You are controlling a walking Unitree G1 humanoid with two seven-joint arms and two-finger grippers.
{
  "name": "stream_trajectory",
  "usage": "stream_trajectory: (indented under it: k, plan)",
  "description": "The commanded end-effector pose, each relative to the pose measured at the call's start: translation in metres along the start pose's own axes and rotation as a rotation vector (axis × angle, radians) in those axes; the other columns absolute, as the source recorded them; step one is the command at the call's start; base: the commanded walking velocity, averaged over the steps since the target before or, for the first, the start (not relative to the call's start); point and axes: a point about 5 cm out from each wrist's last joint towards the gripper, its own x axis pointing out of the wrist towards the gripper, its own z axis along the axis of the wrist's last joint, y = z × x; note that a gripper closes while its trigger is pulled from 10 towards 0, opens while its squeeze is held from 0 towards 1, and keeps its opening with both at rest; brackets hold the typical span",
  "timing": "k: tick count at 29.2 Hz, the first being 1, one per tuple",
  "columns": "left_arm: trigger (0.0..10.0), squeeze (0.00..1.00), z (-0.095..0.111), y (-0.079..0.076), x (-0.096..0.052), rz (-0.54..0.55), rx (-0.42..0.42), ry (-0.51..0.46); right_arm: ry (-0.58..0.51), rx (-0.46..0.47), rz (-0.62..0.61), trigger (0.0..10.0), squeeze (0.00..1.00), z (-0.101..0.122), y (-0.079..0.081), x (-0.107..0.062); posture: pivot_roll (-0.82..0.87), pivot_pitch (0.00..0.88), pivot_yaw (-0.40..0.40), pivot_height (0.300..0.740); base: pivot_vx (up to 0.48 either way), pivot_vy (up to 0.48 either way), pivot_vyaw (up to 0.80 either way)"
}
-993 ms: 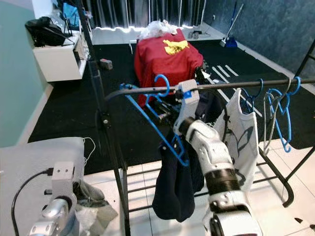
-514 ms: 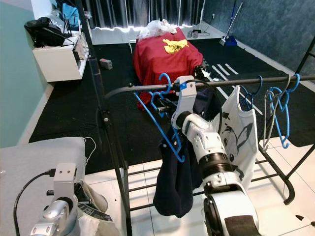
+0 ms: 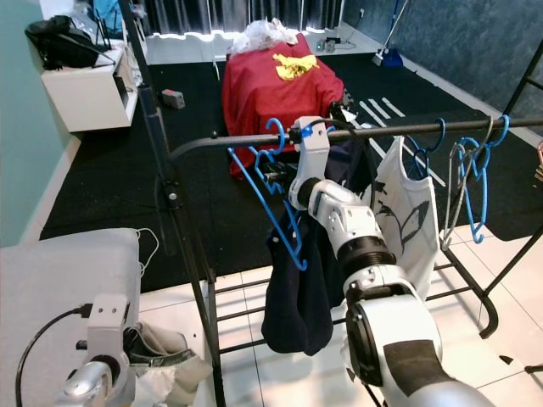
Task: Hang hanger
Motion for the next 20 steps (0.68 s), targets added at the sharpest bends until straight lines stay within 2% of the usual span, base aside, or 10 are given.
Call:
stream_trajectory:
  k: [1, 2, 8, 9, 10, 11, 13, 14, 20]
  plan:
    - [10.0, 0.00, -0.003, 0.002, -0.002, -0.006, 0.014, 0.012, 0.034, 0.008, -0.008, 10.0, 0.06, -0.005, 0.000, 0.002, 0.01, 0.093, -0.051, 0.740, 0.000, 0.000, 0.00]
    - [10.0, 0.00, -0.003, 0.002, -0.003, -0.008, 0.014, 0.012, 0.034, 0.013, -0.006, 10.0, 1.00, -0.004, 0.000, 0.003, 0.01, 0.088, -0.052, 0.740, 0.000, 0.000, 0.00]
    - [10.0, 0.00, -0.001, 0.001, -0.003, -0.014, 0.012, 0.009, 0.033, 0.008, -0.012, 10.0, 1.00, 0.000, -0.003, 0.003, 0.01, 0.076, -0.052, 0.740, 0.000, 0.000, 0.00]
    - [10.0, 0.00, 0.000, 0.001, -0.002, -0.016, 0.012, 0.009, 0.030, 0.004, -0.015, 10.0, 0.94, 0.001, -0.004, 0.003, 0.01, 0.072, -0.050, 0.740, 0.000, 0.000, 0.00]
    - [10.0, 0.00, 0.000, 0.001, -0.002, -0.016, 0.012, 0.009, 0.030, 0.004, -0.015, 10.0, 0.94, 0.001, -0.004, 0.003, 0.01, 0.072, -0.050, 0.740, 0.000, 0.000, 0.00]
    - [10.0, 0.00, 0.000, 0.000, -0.002, -0.017, 0.012, 0.008, 0.028, -0.001, -0.016, 10.0, 0.67, 0.003, -0.005, 0.003, 0.00, 0.068, -0.050, 0.740, 0.000, 0.000, 0.00]
    - [10.0, 0.00, 0.000, 0.000, -0.002, -0.017, 0.012, 0.008, 0.028, -0.001, -0.016, 10.0, 0.67, 0.003, -0.005, 0.003, 0.00, 0.068, -0.050, 0.740, 0.000, 0.000, 0.00]
    - [10.0, 0.00, 0.001, 0.000, -0.002, -0.017, 0.012, 0.007, 0.024, -0.007, -0.011, 10.0, 0.00, 0.005, -0.004, 0.003, 0.00, 0.065, -0.050, 0.740, 0.000, 0.000, 0.00]
    - [10.0, 0.00, 0.004, -0.001, 0.000, -0.018, 0.011, 0.002, 0.013, -0.026, 0.031, 10.0, 0.00, 0.011, 0.000, 0.004, 0.00, 0.057, -0.053, 0.740, 0.000, 0.000, 0.00]
